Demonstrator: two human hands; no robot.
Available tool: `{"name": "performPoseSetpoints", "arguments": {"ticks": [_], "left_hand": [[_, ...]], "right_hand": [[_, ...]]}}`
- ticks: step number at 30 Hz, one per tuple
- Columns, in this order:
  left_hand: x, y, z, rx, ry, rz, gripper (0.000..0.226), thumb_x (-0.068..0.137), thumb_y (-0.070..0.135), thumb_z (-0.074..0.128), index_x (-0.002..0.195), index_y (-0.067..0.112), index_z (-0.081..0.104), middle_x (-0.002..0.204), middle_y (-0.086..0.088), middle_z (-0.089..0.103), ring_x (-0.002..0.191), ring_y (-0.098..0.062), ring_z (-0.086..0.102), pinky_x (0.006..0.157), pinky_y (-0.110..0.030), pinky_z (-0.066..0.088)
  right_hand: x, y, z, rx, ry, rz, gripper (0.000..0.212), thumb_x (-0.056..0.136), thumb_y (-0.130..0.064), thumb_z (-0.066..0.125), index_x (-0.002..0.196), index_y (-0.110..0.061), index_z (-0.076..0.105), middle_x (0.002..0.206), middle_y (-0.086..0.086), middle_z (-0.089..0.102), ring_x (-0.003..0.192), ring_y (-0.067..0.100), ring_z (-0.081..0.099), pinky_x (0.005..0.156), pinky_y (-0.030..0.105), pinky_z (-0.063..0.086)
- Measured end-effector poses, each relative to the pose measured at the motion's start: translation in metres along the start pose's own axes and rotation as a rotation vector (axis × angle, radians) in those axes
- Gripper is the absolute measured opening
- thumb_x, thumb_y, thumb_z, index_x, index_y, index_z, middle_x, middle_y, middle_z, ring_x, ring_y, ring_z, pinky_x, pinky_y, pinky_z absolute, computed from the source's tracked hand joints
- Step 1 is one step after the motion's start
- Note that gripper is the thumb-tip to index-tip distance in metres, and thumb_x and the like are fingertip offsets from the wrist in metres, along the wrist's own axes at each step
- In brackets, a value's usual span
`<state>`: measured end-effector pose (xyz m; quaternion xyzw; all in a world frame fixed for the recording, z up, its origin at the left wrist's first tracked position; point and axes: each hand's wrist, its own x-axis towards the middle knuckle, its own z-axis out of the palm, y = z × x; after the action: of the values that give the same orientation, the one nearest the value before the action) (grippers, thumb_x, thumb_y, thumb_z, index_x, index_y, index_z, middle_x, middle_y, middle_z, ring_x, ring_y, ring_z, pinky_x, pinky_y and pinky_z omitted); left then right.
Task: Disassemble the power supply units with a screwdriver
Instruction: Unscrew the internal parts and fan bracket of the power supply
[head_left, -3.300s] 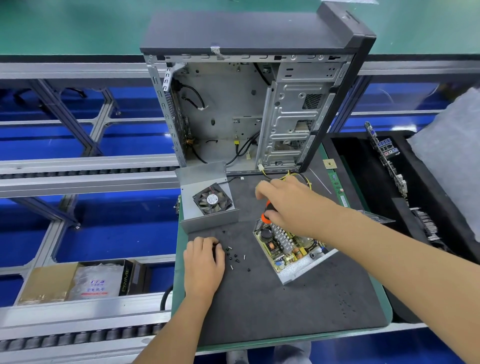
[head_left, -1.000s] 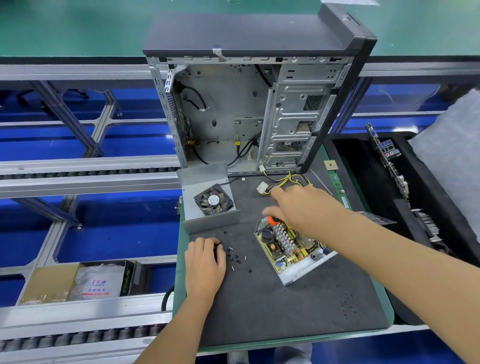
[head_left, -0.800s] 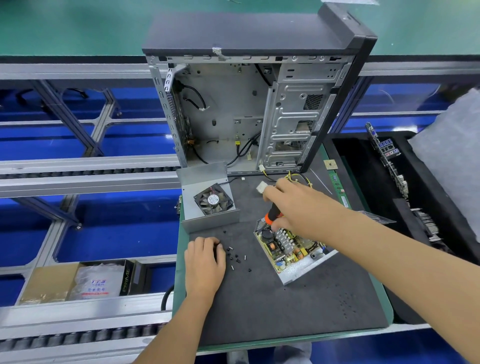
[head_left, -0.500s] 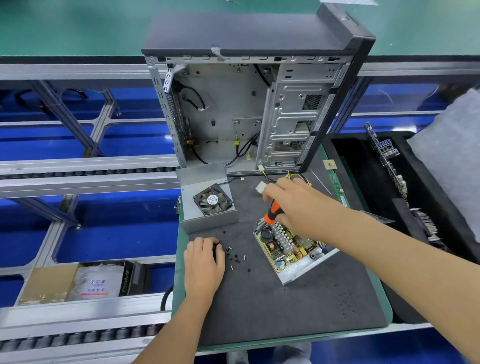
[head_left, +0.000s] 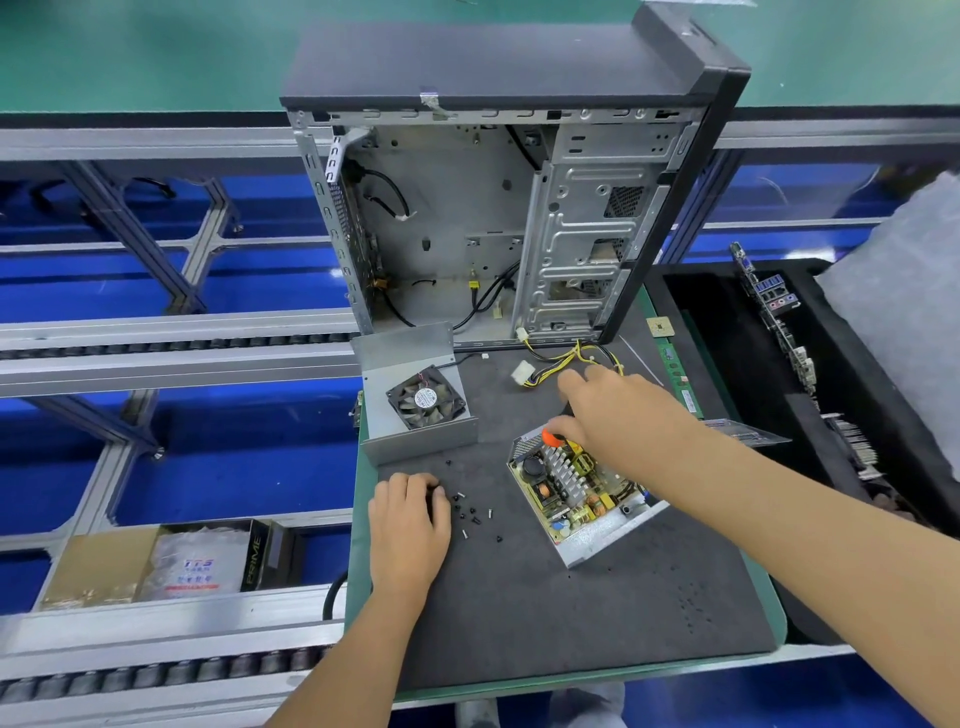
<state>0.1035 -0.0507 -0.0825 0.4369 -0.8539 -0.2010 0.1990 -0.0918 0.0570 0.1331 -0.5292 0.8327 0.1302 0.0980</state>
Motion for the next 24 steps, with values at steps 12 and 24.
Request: {"name": "performPoseSetpoints", "arguments": {"ticks": [12,24], "left_hand": [[-0.001,0.000,0.000,-0.003,0.015,0.017,0.005,0.089,0.015,0.069,0.093,0.014,0.067,0.090,-0.003,0.060,0.081,-0.026,0.050,0.073,-0.042,0.044],[-0.002,-0.004,0.003,-0.008,0.038,0.045,0.007,0.089,0.017,0.070,0.094,0.017,0.066,0.091,0.001,0.060,0.082,-0.022,0.048,0.072,-0.039,0.043]], "right_hand": [[-0.005,-0.002,0.004,0.162,0.106,0.061,0.029,0.100,-0.037,0.046,0.114,-0.011,0.045,0.109,0.012,0.052,0.093,0.034,0.059,0.072,0.038,0.049],[0.005,-0.002,0.007,0.288,0.111,0.031,0.023,0.095,-0.035,0.055,0.104,-0.014,0.054,0.095,0.009,0.049,0.080,0.031,0.050,0.065,0.035,0.042]]}}
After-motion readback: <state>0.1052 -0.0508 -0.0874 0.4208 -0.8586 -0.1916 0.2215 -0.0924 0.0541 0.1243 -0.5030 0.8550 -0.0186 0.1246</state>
